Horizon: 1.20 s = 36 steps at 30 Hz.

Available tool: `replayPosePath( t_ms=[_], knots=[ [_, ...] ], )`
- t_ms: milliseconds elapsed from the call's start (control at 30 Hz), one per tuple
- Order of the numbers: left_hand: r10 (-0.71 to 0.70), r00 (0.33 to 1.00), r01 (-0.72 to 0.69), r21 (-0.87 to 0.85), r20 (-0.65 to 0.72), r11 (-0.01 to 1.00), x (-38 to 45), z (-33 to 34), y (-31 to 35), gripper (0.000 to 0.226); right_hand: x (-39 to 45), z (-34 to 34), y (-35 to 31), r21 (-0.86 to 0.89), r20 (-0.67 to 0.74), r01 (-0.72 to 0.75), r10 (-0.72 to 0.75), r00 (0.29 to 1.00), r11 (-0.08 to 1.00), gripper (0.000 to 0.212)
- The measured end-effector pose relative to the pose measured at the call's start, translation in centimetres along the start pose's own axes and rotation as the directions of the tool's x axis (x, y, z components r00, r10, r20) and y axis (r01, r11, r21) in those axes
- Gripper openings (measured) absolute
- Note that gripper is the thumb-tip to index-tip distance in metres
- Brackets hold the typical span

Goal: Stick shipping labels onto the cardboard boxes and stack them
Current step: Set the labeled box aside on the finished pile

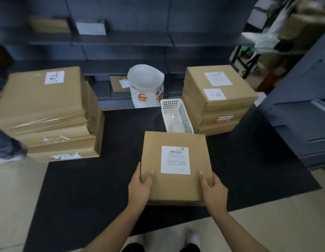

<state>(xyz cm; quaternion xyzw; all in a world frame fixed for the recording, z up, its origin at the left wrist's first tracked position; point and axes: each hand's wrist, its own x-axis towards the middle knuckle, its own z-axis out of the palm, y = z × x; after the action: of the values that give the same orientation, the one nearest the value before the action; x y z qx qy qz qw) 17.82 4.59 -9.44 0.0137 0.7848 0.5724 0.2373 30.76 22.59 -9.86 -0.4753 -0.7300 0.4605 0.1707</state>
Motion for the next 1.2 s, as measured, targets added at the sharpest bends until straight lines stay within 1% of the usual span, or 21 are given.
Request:
replayPosePath(
  t_ms=[67, 133, 233, 300, 500, 633, 733, 833, 900, 1033, 1133, 1200],
  knots=[
    [0.016, 1.0, -0.016, -0.006, 0.002, 1.0, -0.7, 2.8, 0.5, 0.059, 1.4, -2.3, 1.1, -0.017, -0.002, -0.007, 0.007, 1.0, 1.0, 0.027],
    [0.014, 1.0, -0.014, -0.005, 0.001, 1.0, -1.6, 6.2, 0.8, 0.059, 3.1, -4.9, 2.8, -0.027, -0.013, -0.011, 0.011, 1.0, 1.0, 0.032],
    [-0.014, 1.0, 0.014, -0.005, -0.004, 1.0, -3.0, 12.2, 1.4, 0.06, 6.2, -9.7, 5.5, -0.032, -0.024, -0.011, 0.01, 1.0, 0.999, 0.043],
    [-0.034, 0.999, 0.034, -0.004, -0.002, 0.999, -4.0, 16.2, 1.8, 0.062, 8.2, -13.0, 7.3, -0.04, -0.022, -0.015, 0.014, 1.0, 0.999, 0.045],
    [-0.046, 0.998, 0.047, -0.014, 0.036, 0.999, -6.5, 25.9, 4.3, 0.069, 12.4, -21.7, 10.9, -0.025, -0.041, -0.021, 0.02, 0.999, 0.999, 0.047],
    [-0.052, 0.998, 0.052, -0.001, 0.042, 0.999, -6.2, 30.4, 5.9, 0.068, 14.9, -24.9, 11.9, -0.018, -0.058, -0.05, 0.049, 0.997, 0.999, 0.039],
    [-0.033, 0.998, 0.033, 0.004, 0.058, 0.999, -5.5, 32.6, 7.8, 0.067, 17.0, -26.2, 12.1, -0.001, -0.087, -0.058, 0.057, 0.995, 0.998, 0.042],
    [0.032, 0.997, -0.031, -0.019, 0.068, 0.999, -4.9, 34.0, 10.8, 0.067, 18.9, -27.7, 11.2, 0.032, -0.114, -0.058, 0.061, 0.992, 0.998, 0.049],
    [0.088, 0.995, -0.086, -0.05, 0.05, 0.995, -4.9, 34.6, 13.4, 0.067, 20.3, -29.3, 9.7, 0.035, -0.12, -0.025, 0.029, 0.992, 0.999, 0.053],
    [0.23, 0.973, -0.228, -0.085, 0.004, 0.97, -5.6, 35.4, 18.8, 0.067, 22.6, -32.4, 5.5, 0.053, -0.144, 0.059, -0.051, 0.988, 0.997, 0.049],
    [0.276, 0.959, -0.281, -0.101, -0.059, 0.954, -5.0, 35.2, 22.0, 0.066, 23.9, -33.2, 1.9, 0.087, -0.152, 0.109, -0.095, 0.984, 0.99, 0.043],
    [0.288, 0.953, -0.297, -0.099, -0.096, 0.95, -3.6, 34.4, 24.0, 0.067, 25.2, -32.7, -0.4, 0.095, -0.14, 0.145, -0.131, 0.981, 0.985, 0.043]
  ],
)
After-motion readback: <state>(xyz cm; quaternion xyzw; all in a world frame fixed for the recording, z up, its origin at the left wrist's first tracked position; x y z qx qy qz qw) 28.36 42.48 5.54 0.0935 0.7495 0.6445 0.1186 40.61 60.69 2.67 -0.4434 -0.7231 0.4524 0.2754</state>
